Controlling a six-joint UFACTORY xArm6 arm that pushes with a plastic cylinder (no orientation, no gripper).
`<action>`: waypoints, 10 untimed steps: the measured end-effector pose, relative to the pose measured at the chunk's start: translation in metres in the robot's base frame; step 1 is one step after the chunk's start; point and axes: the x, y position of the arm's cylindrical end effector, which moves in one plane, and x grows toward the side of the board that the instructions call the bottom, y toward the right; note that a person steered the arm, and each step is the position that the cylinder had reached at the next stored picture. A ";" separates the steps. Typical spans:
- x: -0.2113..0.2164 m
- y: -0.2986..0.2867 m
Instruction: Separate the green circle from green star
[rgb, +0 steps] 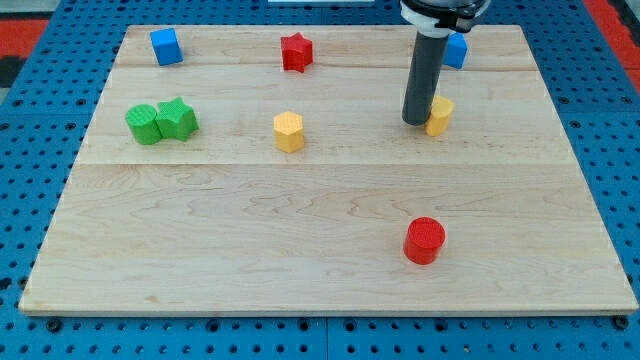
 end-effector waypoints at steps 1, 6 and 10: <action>-0.013 -0.032; -0.032 -0.331; 0.042 -0.351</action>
